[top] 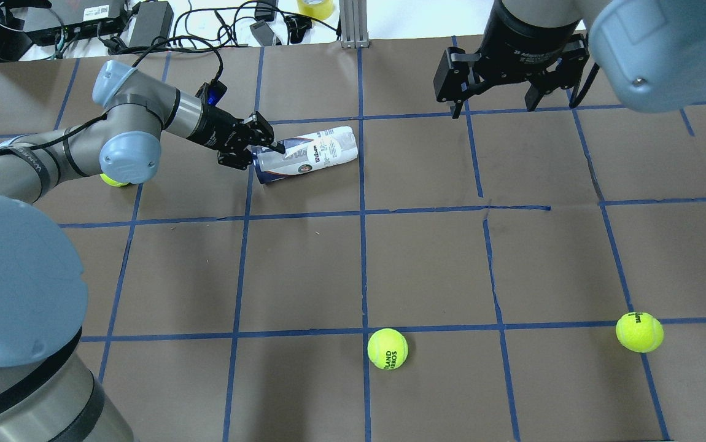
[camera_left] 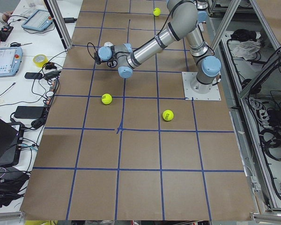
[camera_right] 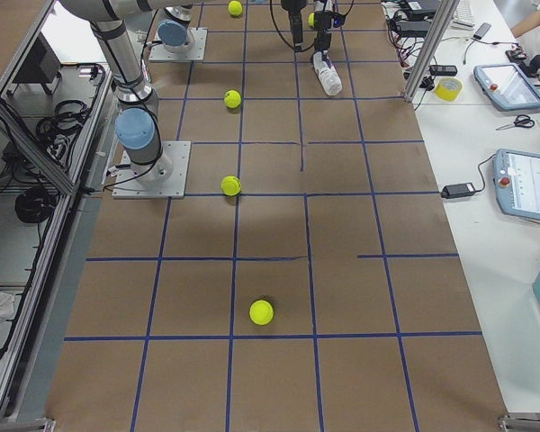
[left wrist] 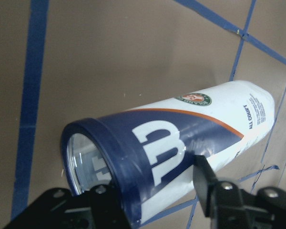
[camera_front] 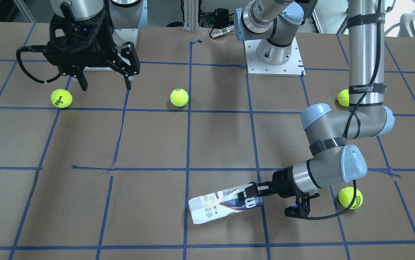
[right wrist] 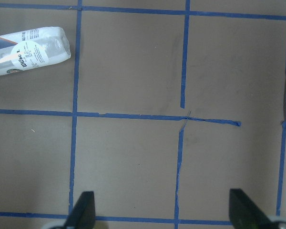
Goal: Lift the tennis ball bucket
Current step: 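Close the left gripper on the can's lid end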
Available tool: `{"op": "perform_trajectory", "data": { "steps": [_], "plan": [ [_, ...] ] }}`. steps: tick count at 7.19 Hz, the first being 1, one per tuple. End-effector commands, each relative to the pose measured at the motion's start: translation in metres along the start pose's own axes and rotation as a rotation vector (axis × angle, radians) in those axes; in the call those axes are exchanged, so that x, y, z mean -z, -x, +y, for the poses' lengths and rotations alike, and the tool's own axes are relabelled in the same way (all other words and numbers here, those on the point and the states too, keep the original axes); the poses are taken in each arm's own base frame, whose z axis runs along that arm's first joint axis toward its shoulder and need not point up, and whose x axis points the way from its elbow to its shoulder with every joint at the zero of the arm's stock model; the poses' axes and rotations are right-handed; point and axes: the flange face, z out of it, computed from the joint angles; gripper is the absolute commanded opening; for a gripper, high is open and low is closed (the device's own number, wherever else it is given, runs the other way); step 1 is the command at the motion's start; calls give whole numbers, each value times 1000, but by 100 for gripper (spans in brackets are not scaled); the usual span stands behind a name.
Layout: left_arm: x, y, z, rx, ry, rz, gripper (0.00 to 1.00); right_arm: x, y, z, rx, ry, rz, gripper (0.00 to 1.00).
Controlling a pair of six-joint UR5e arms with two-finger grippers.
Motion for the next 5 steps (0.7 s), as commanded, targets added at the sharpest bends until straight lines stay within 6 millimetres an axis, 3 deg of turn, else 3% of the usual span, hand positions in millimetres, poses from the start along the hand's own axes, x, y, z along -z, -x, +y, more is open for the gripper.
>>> {"op": "perform_trajectory", "data": {
  "steps": [1, 2, 3, 5],
  "plan": [
    [8, -36, 11, 54, -21, -22, 0, -1, 0, 0, 0, 1, 0, 100],
    [16, -59, 10, 66, -59, -75, 0, -1, -1, 0, -2, 1, 0, 100],
    [24, -96, 13, 57, -103, -123, 0, -1, -1, 0, -2, 1, 0, 100],
    [25, -134, 22, 18, -154, -203, 0, -1, -1, 0, -2, 1, 2, 100]
  ]
}}
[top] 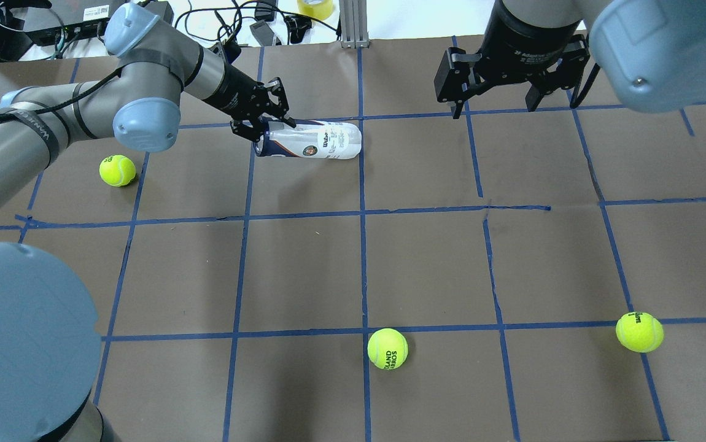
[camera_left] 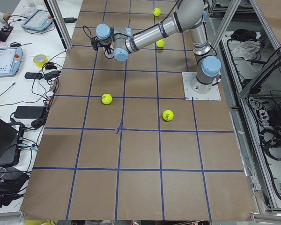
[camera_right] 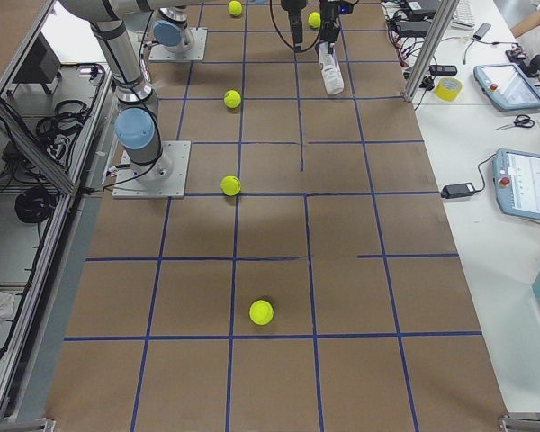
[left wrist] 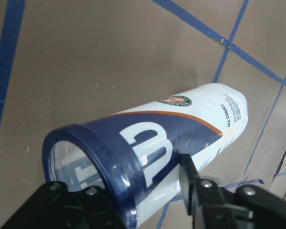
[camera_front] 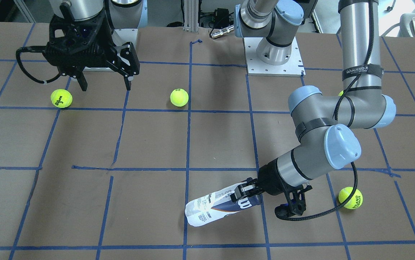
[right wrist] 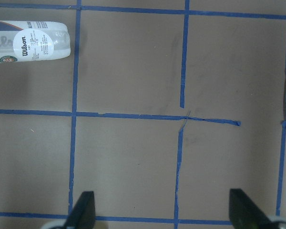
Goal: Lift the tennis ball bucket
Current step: 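Lift the lid end with the left gripper, tilting the can upright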
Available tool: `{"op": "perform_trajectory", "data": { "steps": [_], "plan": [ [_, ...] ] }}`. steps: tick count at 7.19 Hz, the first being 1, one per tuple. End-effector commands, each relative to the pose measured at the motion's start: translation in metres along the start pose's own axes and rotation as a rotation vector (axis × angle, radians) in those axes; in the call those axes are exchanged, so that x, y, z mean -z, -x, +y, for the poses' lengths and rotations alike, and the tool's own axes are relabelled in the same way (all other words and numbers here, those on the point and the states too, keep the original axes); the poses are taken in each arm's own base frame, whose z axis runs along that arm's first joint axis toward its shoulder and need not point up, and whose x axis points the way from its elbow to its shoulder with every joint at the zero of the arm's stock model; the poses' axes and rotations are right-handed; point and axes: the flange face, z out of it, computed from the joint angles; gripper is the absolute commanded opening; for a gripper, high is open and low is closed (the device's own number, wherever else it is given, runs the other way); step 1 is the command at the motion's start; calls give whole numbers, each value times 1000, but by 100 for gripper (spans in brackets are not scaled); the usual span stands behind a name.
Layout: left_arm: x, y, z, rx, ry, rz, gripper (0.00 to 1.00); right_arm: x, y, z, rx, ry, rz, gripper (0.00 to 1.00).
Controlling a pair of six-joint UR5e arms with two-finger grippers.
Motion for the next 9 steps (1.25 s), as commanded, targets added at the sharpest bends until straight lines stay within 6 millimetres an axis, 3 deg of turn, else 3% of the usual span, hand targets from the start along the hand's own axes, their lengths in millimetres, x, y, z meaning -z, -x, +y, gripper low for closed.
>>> {"op": "perform_trajectory", "data": {
  "steps": [1, 3, 4, 6, 9],
  "plan": [
    [16, -37, 17, -52, -61, -97, 0, 0, -1, 0, -2, 0, 1, 100],
    [56, -62, 14, -67, -67, -181, 0, 0, -1, 0, -2, 0, 1, 100],
    [64, -73, 16, -114, -56, -215, 0, 0, -1, 0, -2, 0, 1, 100],
    [42, -87, 30, -267, -55, -347, 0, 0, 1, 1, 1, 3, 1, 100],
    [26, -95, 38, -373, -35, -371, 0, 0, 1, 1, 2, 5, 0, 100]
  ]
}}
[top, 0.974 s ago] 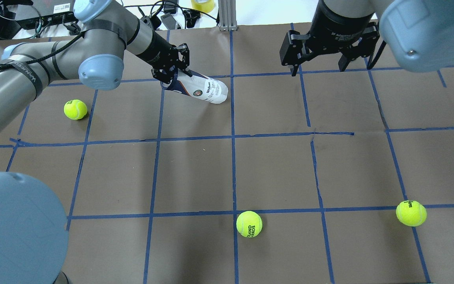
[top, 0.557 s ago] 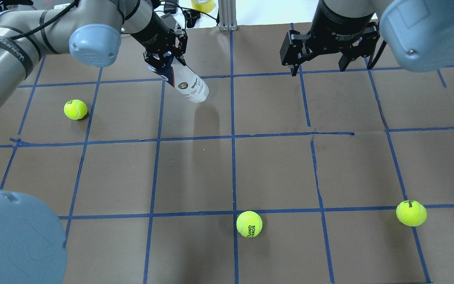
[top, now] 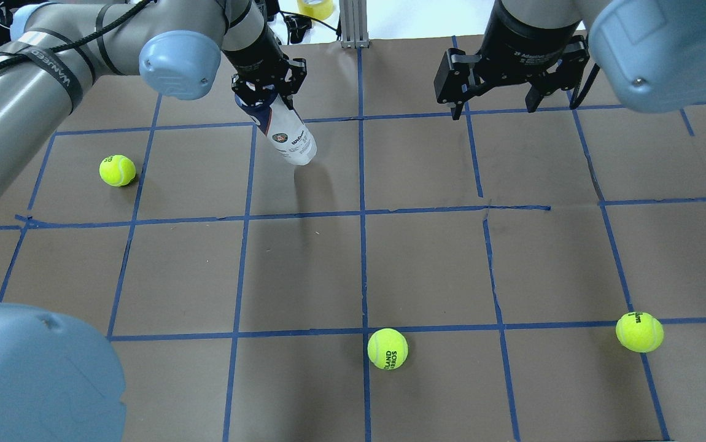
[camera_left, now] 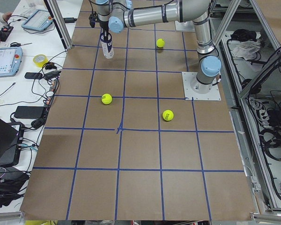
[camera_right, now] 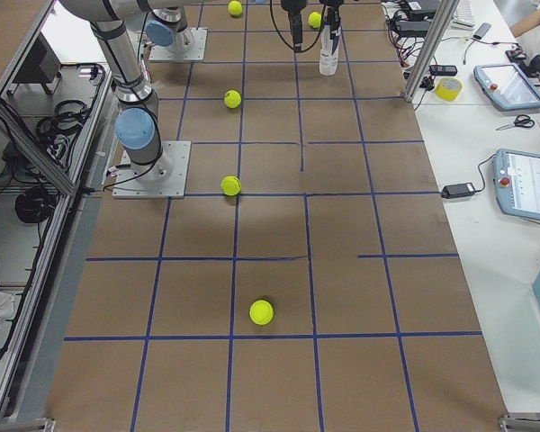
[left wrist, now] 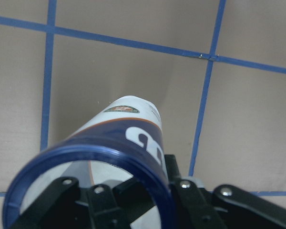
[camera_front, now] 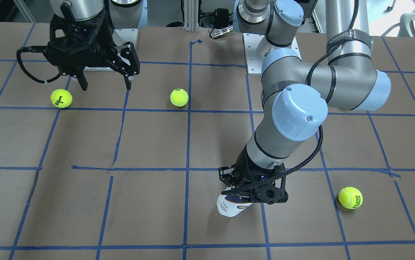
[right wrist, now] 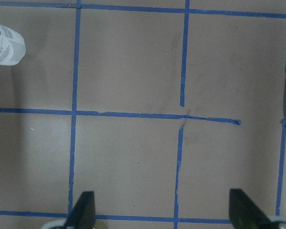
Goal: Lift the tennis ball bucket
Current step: 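Lift the lid end with the left gripper, tilting the can upright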
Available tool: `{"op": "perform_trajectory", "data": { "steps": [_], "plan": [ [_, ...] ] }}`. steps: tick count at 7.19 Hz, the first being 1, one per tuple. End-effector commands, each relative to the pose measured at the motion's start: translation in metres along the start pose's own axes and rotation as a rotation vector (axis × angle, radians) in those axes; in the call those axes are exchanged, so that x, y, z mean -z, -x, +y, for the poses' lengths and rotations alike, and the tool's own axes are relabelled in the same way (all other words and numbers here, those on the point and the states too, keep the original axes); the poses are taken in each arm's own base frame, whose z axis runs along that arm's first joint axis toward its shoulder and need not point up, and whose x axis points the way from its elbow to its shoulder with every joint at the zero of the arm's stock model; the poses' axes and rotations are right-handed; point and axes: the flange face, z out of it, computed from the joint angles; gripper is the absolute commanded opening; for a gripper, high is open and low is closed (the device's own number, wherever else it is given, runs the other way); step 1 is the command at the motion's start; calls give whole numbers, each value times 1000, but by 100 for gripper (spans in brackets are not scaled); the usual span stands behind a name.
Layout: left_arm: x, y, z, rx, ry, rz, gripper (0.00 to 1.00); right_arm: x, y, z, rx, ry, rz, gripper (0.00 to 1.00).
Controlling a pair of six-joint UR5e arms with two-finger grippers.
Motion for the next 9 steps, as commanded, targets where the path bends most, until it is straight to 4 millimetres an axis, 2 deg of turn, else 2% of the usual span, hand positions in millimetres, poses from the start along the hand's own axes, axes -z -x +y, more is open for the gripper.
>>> {"op": "perform_trajectory", "data": {
  "steps": [1, 3, 5, 6, 7, 8, 9],
  "plan": [
    [-14, -9, 3, -84, 13, -35, 0, 0, 0, 0, 0, 0, -1, 100],
    [-30, -16, 6, -109, 27, -72, 0, 1, 0, 0, 0, -1, -1, 100],
    [-35, -18, 5, -113, 29, -74, 1, 1, 0, 0, 0, -1, -1, 100],
    [-34, -18, 5, -94, 29, -74, 63, 1, 0, 0, 0, -1, -1, 100],
    [-31, -20, 5, -73, 20, -73, 93, 0, 0, 0, 0, 0, -1, 100],
    [-17, -22, 5, -67, -7, -70, 100, 0, 0, 0, 0, 0, -1, 100],
    [-10, -22, 9, -58, 0, -73, 100, 1, -1, 0, -1, -1, -1, 100]
  ]
}}
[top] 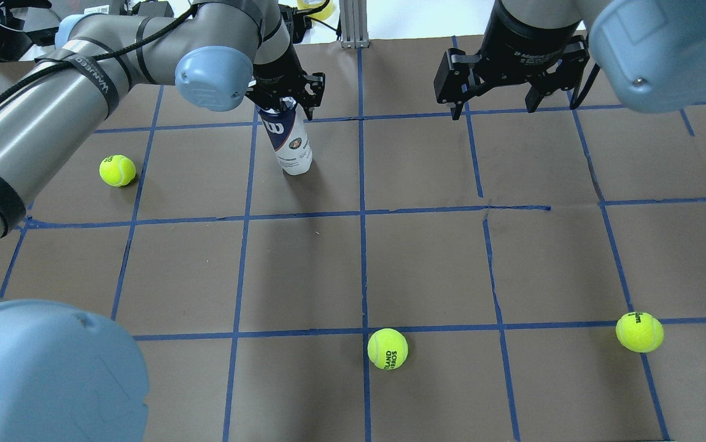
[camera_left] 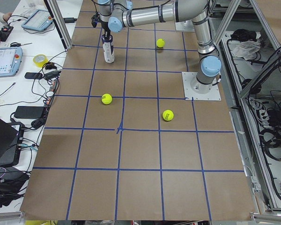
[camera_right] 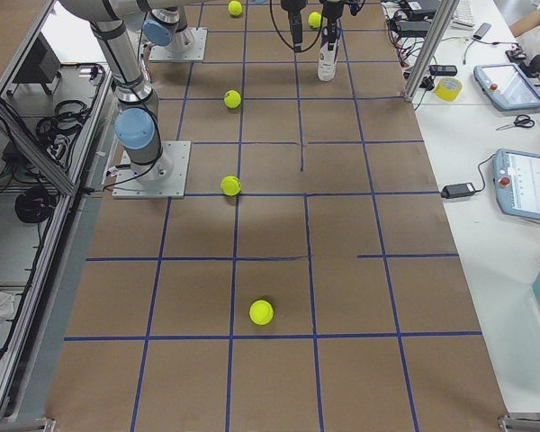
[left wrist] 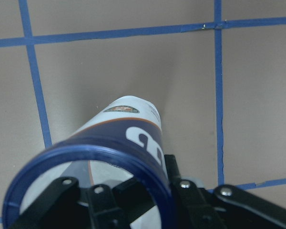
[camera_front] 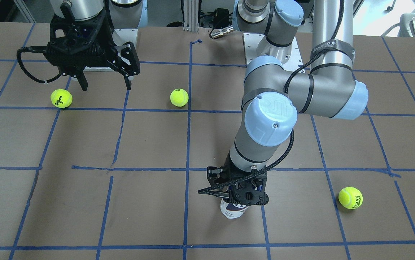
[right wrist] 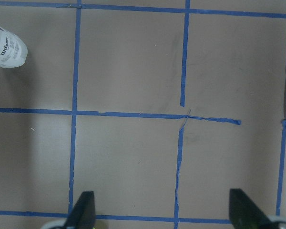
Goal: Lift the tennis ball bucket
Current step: 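Lift the lid end with the left gripper, tilting the can upright, then open the left gripper and raise it off the upright can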
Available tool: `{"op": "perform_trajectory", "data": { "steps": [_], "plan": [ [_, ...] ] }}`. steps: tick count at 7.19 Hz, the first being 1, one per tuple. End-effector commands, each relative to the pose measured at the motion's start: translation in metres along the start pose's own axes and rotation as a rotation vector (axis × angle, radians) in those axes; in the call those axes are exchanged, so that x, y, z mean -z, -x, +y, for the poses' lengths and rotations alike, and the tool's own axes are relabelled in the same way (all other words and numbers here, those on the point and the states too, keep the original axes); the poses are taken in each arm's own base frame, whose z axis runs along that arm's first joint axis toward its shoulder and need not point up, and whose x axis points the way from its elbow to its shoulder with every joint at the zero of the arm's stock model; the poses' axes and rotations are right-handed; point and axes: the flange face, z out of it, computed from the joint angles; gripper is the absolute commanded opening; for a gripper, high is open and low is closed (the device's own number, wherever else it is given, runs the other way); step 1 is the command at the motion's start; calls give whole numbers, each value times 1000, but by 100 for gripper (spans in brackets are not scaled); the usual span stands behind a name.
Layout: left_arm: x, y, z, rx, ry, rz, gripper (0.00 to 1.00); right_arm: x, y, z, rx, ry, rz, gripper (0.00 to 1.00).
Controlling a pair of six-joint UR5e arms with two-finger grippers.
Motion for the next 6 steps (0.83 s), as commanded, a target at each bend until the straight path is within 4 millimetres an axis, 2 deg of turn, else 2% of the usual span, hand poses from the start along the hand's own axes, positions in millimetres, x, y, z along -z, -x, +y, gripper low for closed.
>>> {"op": "perform_trajectory", "data": {
  "steps": [1, 4, 5, 6],
  "plan": [
    [23, -1, 7, 10, -8, -8, 100, 0, 0, 0, 0, 1, 0, 100],
    [114, 2, 35, -2, 44, -70, 100, 0, 0, 0, 0, 1, 0, 100],
    [143, 5, 51, 0, 30, -76, 100, 0, 0, 0, 0, 1, 0, 100],
    [152, 23, 62, -15, 65, -81, 100, 0, 0, 0, 0, 1, 0, 100]
  ]
}}
